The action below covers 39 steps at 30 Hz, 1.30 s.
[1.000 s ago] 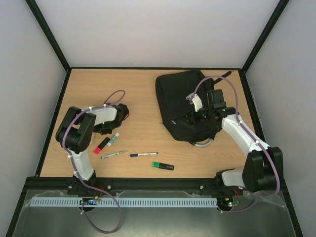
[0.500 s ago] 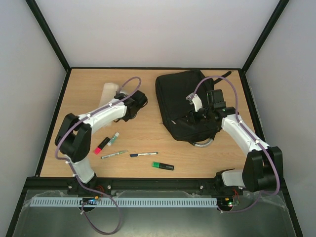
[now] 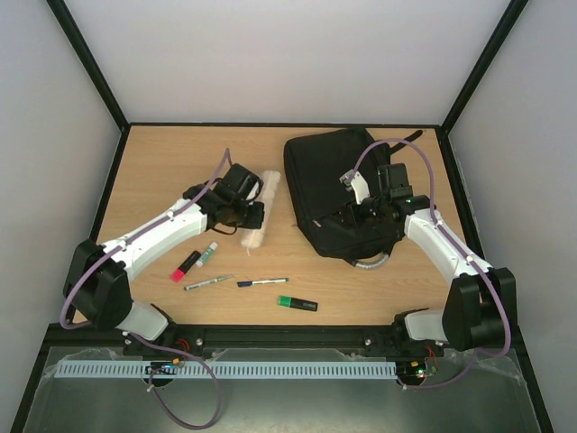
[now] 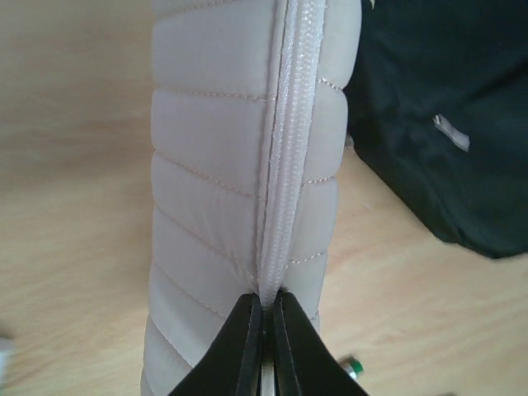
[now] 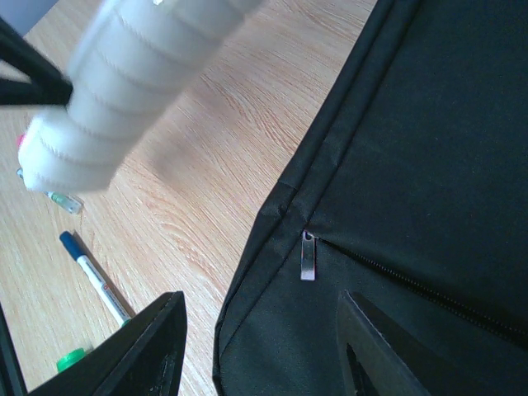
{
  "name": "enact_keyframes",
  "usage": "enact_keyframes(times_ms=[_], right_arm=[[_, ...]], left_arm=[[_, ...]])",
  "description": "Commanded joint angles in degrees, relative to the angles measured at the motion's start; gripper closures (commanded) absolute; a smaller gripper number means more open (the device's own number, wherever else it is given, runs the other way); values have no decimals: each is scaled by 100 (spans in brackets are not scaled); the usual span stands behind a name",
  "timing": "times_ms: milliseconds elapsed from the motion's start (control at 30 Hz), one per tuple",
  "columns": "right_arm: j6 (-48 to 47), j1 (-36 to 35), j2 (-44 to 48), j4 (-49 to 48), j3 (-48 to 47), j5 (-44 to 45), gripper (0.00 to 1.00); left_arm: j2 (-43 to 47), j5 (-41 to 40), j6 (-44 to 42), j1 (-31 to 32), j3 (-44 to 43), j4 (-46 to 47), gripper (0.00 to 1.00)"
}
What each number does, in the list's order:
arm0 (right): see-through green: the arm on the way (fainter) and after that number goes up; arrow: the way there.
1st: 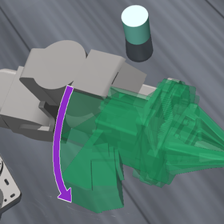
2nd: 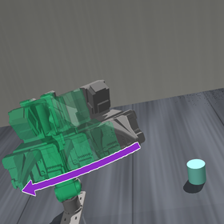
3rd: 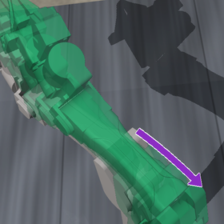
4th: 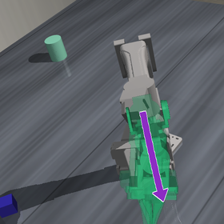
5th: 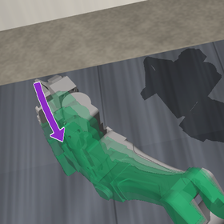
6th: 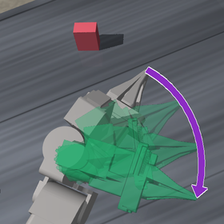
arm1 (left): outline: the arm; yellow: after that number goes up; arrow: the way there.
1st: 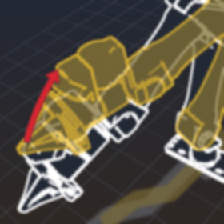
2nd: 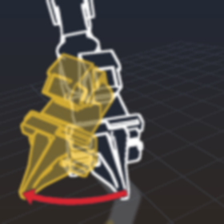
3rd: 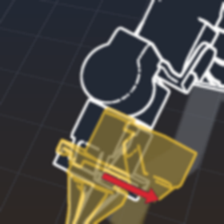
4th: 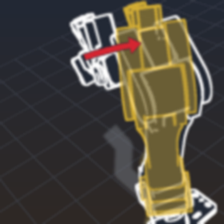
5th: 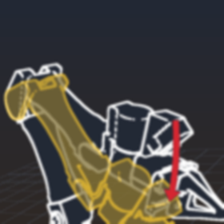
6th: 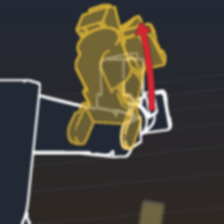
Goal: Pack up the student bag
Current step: Place the stationery in the student bag.
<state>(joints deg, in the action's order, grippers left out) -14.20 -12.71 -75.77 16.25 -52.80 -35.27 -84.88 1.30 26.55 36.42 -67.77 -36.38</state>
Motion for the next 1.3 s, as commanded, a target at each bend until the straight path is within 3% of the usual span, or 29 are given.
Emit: enact_keyframes(times_ms=[0,167,333,467,600,667,800,1033,1267], right_arm=[[-58,6,-61,18,34,-59,49],[-59,7,-66,14,43,-41,49],[-66,11,-70,27,36,-36,49],[-88,10,-82,36,33,-30,49],[-92,8,-89,54,28,-32,49],[-101,10,-97,54,26,-33,49],[-111,8,-120,62,18,-27,50],[-110,12,-131,71,21,-22,50],[-111,7,-140,80,6,-22,50]], left_arm=[[58,1386,78,6,578,627,98],[-134,1508,124,-6,897,724,98],[-386,985,89,-21,829,485,96],[-581,600,-44,-21,700,299,75],[-717,396,-122,22,646,215,36],[-727,158,-194,111,604,168,28],[-714,-570,-450,677,433,27,22],[-1071,-2469,-745,1883,39,-476,21],[-1927,-3385,-706,2276,-153,-878,17]])
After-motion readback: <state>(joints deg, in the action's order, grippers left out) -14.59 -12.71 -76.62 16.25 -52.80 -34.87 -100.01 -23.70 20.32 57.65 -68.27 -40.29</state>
